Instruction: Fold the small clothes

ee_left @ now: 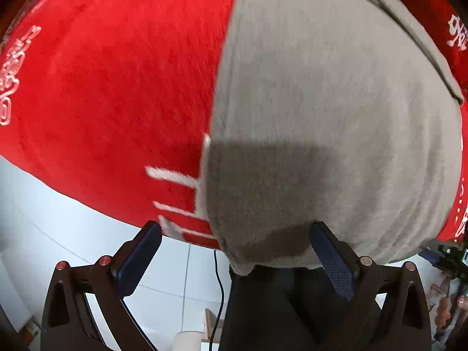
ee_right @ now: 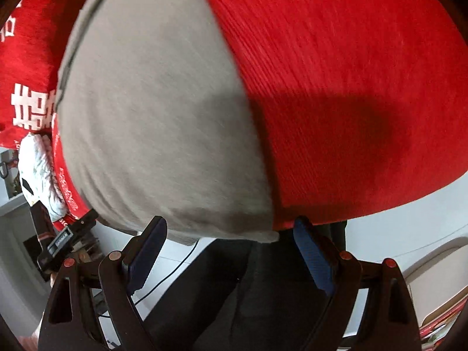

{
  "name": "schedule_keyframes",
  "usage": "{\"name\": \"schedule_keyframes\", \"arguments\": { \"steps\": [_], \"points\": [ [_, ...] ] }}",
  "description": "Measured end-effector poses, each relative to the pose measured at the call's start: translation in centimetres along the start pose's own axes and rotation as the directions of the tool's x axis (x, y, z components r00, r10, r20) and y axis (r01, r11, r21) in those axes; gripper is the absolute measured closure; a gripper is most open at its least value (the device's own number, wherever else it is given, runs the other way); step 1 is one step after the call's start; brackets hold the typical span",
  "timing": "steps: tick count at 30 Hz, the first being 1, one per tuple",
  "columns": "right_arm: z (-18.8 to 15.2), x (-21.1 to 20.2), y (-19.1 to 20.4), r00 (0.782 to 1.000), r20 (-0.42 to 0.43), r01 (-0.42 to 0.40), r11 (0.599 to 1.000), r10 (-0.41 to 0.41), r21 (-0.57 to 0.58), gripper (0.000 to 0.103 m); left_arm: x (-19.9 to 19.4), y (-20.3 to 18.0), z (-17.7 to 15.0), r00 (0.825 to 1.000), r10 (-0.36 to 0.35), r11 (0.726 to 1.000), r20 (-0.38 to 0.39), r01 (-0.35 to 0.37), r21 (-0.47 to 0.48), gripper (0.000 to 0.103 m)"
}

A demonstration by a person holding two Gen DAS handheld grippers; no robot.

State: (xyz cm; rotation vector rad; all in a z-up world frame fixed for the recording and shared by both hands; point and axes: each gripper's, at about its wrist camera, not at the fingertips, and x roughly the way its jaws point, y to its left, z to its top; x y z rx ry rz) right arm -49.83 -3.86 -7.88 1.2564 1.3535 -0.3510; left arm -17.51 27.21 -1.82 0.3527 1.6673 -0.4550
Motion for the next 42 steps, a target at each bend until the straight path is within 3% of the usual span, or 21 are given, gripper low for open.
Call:
{"name": "schedule_keyframes", "arguments": {
  "steps": [6, 9, 11, 12, 13, 14, 18, 22, 24, 27, 31, 37, 39, 41, 42],
  "points": [
    [-0.8, 2.1, -0.5, 0.999, -0.023, -0.022, 1.0, 0.022, 0.004, 0.012, 0.8, -0.5, -0.2, 0.998, -0.056, 0.998, -0.003, 0.056, 0.008, 0.002],
    [-1.0, 2.3, -1.2, 0.997, -0.023, -0.073, 0.996, 0.074, 0.044, 0.012, 0.6, -0.9, -0.4, 0.996, -0.092, 0.996, -0.016, 0.092, 0.02, 0.022],
    [-1.1, 1.8, -1.3, 0.993, -0.004, -0.12, 0.99, 0.121, 0.074, 0.026, 0.3, -1.0, -0.8, 0.994, -0.111, 0.993, -0.02, 0.111, 0.036, 0.042],
    [-1.1, 1.8, -1.3, 0.993, -0.005, -0.121, 0.989, 0.121, 0.081, 0.045, 0.0, -1.1, -0.9, 0.992, -0.126, 0.991, -0.025, 0.127, 0.05, 0.059],
    [-1.2, 1.5, -1.5, 0.991, -0.007, -0.13, 0.988, 0.131, 0.089, 0.078, -0.3, -1.2, -0.8, 0.989, -0.145, 0.987, -0.033, 0.147, 0.063, 0.086],
    [-1.4, 1.3, -1.7, 0.987, -0.007, -0.162, 0.982, 0.163, 0.093, 0.087, -0.5, -1.3, -0.8, 0.985, -0.165, 0.984, -0.044, 0.168, 0.066, 0.09],
    [-1.7, -1.6, -1.3, 0.947, 0.027, -0.322, 0.943, 0.321, 0.083, 0.087, -3.5, -1.4, -0.2, 0.963, -0.267, 0.96, -0.038, 0.27, 0.08, 0.09],
    [-0.2, -5.9, 1.0, 0.861, 0.11, -0.503, 0.863, 0.496, 0.044, 0.088, -7.5, -2.2, 1.8, 0.936, -0.351, 0.933, 0.03, 0.347, 0.099, 0.09],
    [1.6, -7.7, 2.2, 0.823, 0.155, -0.555, 0.832, 0.546, 0.018, 0.088, -9.0, -2.6, 4.0, 0.921, -0.383, 0.922, 0.071, 0.375, 0.098, 0.09],
    [5.2, -9.1, 3.7, 0.784, 0.204, -0.598, 0.802, 0.586, -0.004, 0.088, -9.9, -2.7, 7.3, 0.906, -0.405, 0.914, 0.125, 0.395, 0.096, 0.09],
    [10.9, -9.7, 4.7, 0.784, 0.244, -0.589, 0.808, 0.572, -0.003, 0.088, -10.1, -5.0, 13.1, 0.915, -0.344, 0.939, 0.211, 0.33, 0.1, 0.09],
    [17.4, -8.6, 6.2, 0.815, 0.267, -0.557, 0.822, 0.515, 0.114, 0.084, -9.2, -6.5, 18.1, 0.948, -0.243, 0.969, 0.205, 0.23, 0.084, 0.086],
    [17.9, -8.4, 5.4, 0.819, 0.257, -0.559, 0.816, 0.514, 0.149, 0.077, -8.9, -6.7, 18.6, 0.956, -0.221, 0.975, 0.193, 0.214, 0.058, 0.075],
    [18.4, -8.3, 5.3, 0.803, 0.256, -0.586, 0.791, 0.538, 0.175, 0.055, -9.4, -6.4, 18.2, 0.96, -0.177, 0.984, 0.215, 0.173, 0.035, 0.056],
    [18.6, -8.3, 5.4, 0.791, 0.262, -0.603, 0.777, 0.553, 0.179, 0.039, -9.9, -6.2, 18.3, 0.961, -0.139, 0.99, 0.238, 0.138, 0.019, 0.033]
  ]
}}
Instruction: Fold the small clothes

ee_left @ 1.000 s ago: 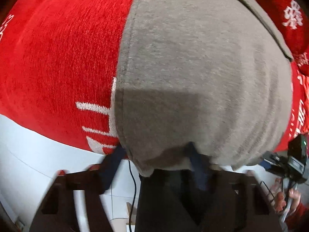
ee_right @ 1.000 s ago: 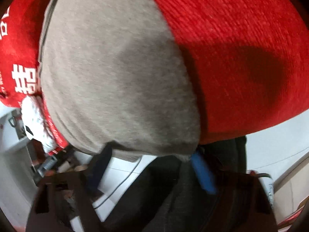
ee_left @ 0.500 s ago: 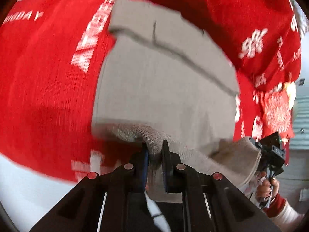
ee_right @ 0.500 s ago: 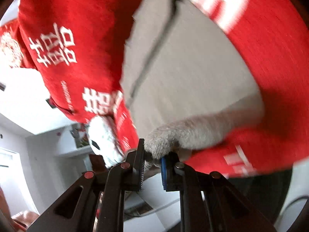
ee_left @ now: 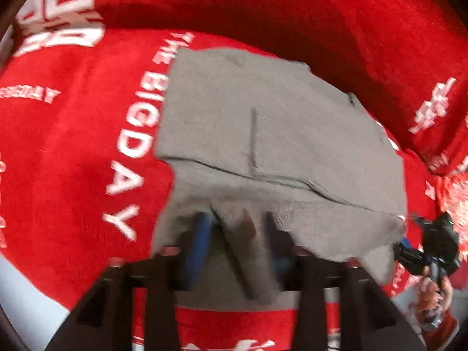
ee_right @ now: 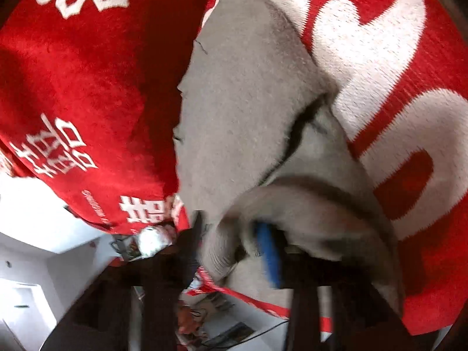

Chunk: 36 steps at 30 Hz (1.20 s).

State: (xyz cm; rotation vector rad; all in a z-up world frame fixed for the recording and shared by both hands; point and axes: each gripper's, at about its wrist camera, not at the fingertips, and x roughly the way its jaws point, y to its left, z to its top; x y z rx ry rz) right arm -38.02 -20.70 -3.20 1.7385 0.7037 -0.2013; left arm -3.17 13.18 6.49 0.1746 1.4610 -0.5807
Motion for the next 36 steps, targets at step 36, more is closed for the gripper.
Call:
{"name": "schedule_keyframes", "arguments": {
  "steps": [36],
  "points": [
    [-5.5, 1.4, 10.4, 0.726, 0.291, 0.653, 0.49, -0.623, -0.578, 0.032, 0.4, -1.7, 0.6, 0.994, 0.067, 0.957, -0.088, -0.04, 0.286, 0.023]
  ]
}}
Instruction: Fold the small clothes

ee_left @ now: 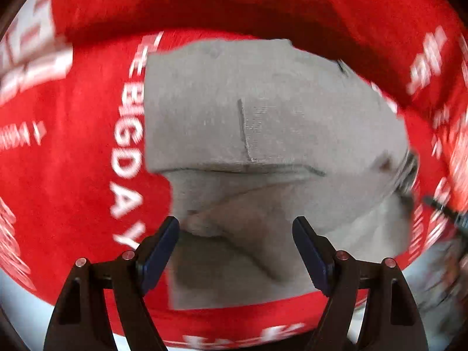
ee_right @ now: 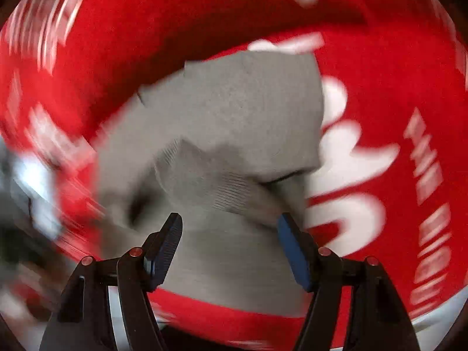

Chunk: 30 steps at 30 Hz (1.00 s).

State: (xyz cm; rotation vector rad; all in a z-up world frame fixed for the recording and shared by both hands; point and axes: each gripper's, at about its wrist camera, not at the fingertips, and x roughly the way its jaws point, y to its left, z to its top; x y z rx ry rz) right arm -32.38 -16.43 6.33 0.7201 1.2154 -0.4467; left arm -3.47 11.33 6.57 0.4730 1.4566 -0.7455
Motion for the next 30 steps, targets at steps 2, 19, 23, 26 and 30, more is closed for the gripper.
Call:
{"name": "schedule_keyframes", "arguments": {
  "steps": [2, 19, 23, 26, 30],
  "points": [
    [-0.1, 0.7, 1.9, 0.992, -0.01, 0.126, 0.982, -0.129, -0.138, 0.032, 0.1, -1.5, -0.9, 0.995, 0.097, 0.985, 0.029, -0.1, 0.142, 0.023],
    [7.2, 4.9, -1.1, 1.0, -0.022, -0.005, 0.994, 0.007, 0.105, 0.032, 1.0, 2.3, 6.8, 0.986, 0.097, 0.992, 0.139, -0.085, -0.089, 0.023],
    [6.3, 4.7, -0.5, 0.998, -0.039, -0.043, 0.997, 0.046, 0.068, 0.032, -0.5, 2.8, 5.8, 0.994, -0.004, 1.0, 0.108, 0.007, -0.022, 0.023],
    [5.8, 5.5, -1.0, 0.997, -0.06, -0.038, 0.995, 0.044, 0.096, 0.032, -1.1, 1.1, 3.4, 0.997, -0.004, 0.999, 0.079, 0.001, 0.047, 0.023],
    [5.3, 5.6, -1.6, 0.996, -0.051, -0.062, 0.989, 0.069, 0.133, 0.032, -0.4, -3.3, -0.6, 0.975, 0.174, 0.928, 0.139, -0.209, 0.308, 0.023]
  ]
}}
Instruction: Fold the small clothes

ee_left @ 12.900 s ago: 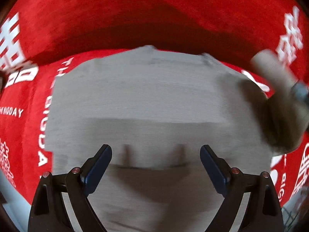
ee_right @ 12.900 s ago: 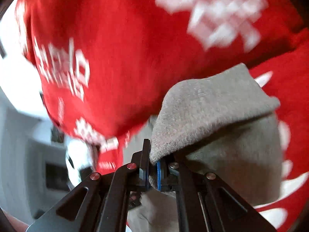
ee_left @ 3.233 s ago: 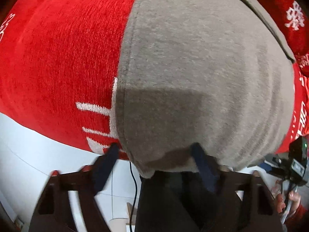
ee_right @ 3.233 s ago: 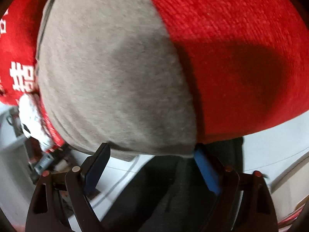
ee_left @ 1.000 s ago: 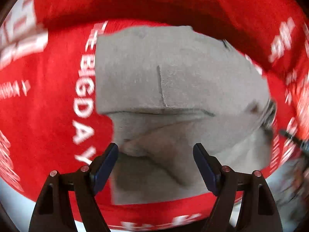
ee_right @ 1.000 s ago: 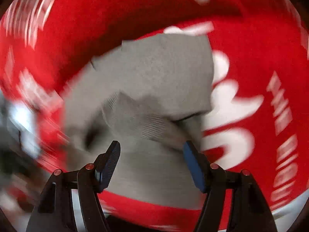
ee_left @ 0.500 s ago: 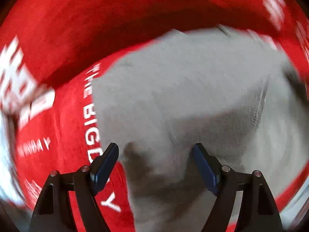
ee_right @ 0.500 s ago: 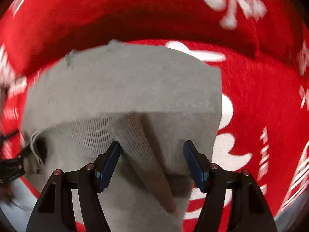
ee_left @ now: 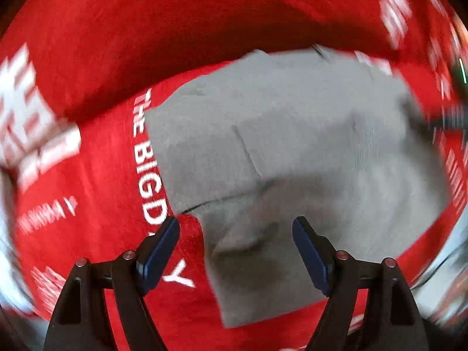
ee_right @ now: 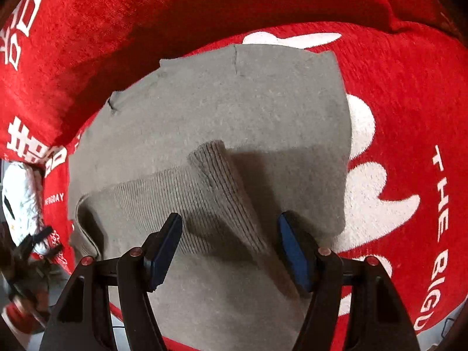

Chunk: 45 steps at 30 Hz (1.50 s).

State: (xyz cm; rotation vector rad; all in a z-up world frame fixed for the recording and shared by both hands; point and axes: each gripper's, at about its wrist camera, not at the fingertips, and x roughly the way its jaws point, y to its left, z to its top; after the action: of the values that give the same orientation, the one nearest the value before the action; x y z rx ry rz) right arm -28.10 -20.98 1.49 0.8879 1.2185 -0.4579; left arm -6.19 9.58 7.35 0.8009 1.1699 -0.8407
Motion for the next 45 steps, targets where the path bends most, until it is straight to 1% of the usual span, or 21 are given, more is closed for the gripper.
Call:
{"name": "schedule_keyframes", "arguments": {
  "steps": [2, 4, 6, 7, 8, 11, 12, 13, 14, 15, 16, 19, 22, 23, 27, 31, 35, 37, 39, 42, 45],
  "points": [
    [0.1, 0.2, 0.4, 1.0, -0.006, 0.008, 1.0, -0.008, -0.019, 0.031, 0.9, -2.0, -0.2, 1.0, 0.029, 0.995, 0.007, -0.029, 0.1, 0.023],
    [0.1, 0.4, 0.8, 1.0, -0.008, 0.014, 0.999, -0.015, -0.036, 0.031, 2.1, -4.6, -0.2, 0.994, 0.096, 0.975, 0.053, -0.105, 0.198, 0.023],
    [0.0, 0.7, 1.3, 1.0, -0.012, 0.017, 0.999, -0.018, -0.048, 0.032, 2.9, -6.1, 0.2, 0.983, 0.159, 0.953, 0.097, -0.178, 0.246, 0.023],
    [0.0, 0.7, 1.4, 1.0, -0.013, 0.023, 0.998, -0.023, -0.054, 0.032, 3.3, -6.6, 0.6, 0.972, 0.2, 0.942, 0.126, -0.226, 0.249, 0.023],
    [-0.1, 0.8, 1.6, 0.999, -0.013, 0.029, 0.998, -0.03, -0.061, 0.032, 3.4, -6.7, 1.0, 0.967, 0.213, 0.942, 0.141, -0.242, 0.234, 0.023],
    [-0.1, 0.9, 1.8, 0.999, -0.008, 0.041, 0.997, -0.042, -0.065, 0.032, 2.9, -5.5, 2.6, 0.966, 0.212, 0.964, 0.146, -0.232, 0.132, 0.023],
    [-0.1, 0.8, 1.6, 0.999, -0.006, 0.042, 0.997, -0.043, -0.062, 0.032, 2.9, -4.8, 3.1, 0.972, 0.191, 0.974, 0.134, -0.205, 0.098, 0.03],
    [-0.2, 0.8, 1.7, 0.999, -0.002, 0.049, 0.997, -0.049, -0.059, 0.033, 2.8, -4.0, 3.4, 0.981, 0.156, 0.984, 0.116, -0.165, 0.065, 0.049],
    [-0.2, 0.7, 1.8, 0.998, 0.001, 0.059, 0.996, -0.059, -0.061, 0.039, 2.7, -3.3, 3.6, 0.99, 0.109, 0.993, 0.093, -0.113, 0.035, 0.062],
    [-0.2, 0.7, 1.9, 0.998, 0.003, 0.069, 0.995, -0.069, -0.068, 0.071, 2.8, -2.7, 3.7, 0.995, 0.065, 0.998, 0.07, -0.065, 0.007, 0.086],
    [-0.3, 0.7, 2.1, 0.996, -0.001, 0.086, 0.993, -0.086, -0.085, 0.096, 3.0, -1.6, 4.0, 0.999, -0.024, 0.998, 0.033, 0.025, -0.054, 0.099],
    [-0.7, -0.4, 2.4, 0.997, 0.016, 0.073, 0.992, -0.072, -0.102, 0.096, 2.6, 0.6, 4.2, 0.99, -0.141, 0.971, 0.024, 0.142, -0.19, 0.099],
    [-1.0, -2.7, 2.6, 0.999, 0.045, 0.035, 0.993, -0.03, -0.111, 0.096, 0.9, 2.8, 4.3, 0.975, -0.212, 0.928, 0.068, 0.223, -0.3, 0.102],
    [-1.2, -3.5, 2.7, 0.998, 0.058, 0.021, 0.993, -0.014, -0.115, 0.096, 0.5, 3.2, 4.4, 0.973, -0.215, 0.922, 0.078, 0.229, -0.312, 0.102],
    [-0.3, -6.6, 3.7, 0.993, 0.116, -0.008, 0.99, 0.024, -0.138, 0.096, -1.2, 4.9, 5.7, 0.973, -0.195, 0.919, 0.124, 0.226, -0.323, 0.102],
    [1.6, -6.8, 4.7, 0.991, 0.128, -0.005, 0.987, 0.026, -0.159, 0.096, -0.8, 5.5, 6.6, 0.986, -0.131, 0.939, 0.101, 0.157, -0.307, 0.102],
    [3.4, -2.7, 3.6, 0.999, 0.047, -0.003, 0.994, 0.009, -0.109, 0.094, -0.2, 5.4, 6.3, 0.992, -0.099, 0.94, 0.08, 0.12, -0.319, 0.102],
    [3.7, -0.6, 2.1, 0.999, -0.011, -0.039, 0.998, 0.039, -0.054, 0.092, 0.4, 5.3, 6.2, 0.994, -0.096, 0.938, 0.059, 0.11, -0.328, 0.102],
    [3.6, 0.2, 1.2, 0.997, -0.03, -0.067, 0.998, 0.066, -0.02, 0.091, 0.9, 5.1, 6.0, 0.994, -0.105, 0.939, 0.038, 0.111, -0.326, 0.102],
    [3.3, 0.7, 0.6, 0.997, -0.037, -0.073, 0.997, 0.073, 0.0, 0.08, 1.3, 4.9, 5.5, 0.993, -0.112, 0.942, 0.025, 0.115, -0.315, 0.102],
    [3.0, 0.9, 0.6, 0.997, -0.046, -0.065, 0.998, 0.065, -0.006, 0.079, 1.7, 4.8, 5.5, 0.989, -0.147, 0.937, 0.011, 0.143, -0.317, 0.102]
  ]
}}
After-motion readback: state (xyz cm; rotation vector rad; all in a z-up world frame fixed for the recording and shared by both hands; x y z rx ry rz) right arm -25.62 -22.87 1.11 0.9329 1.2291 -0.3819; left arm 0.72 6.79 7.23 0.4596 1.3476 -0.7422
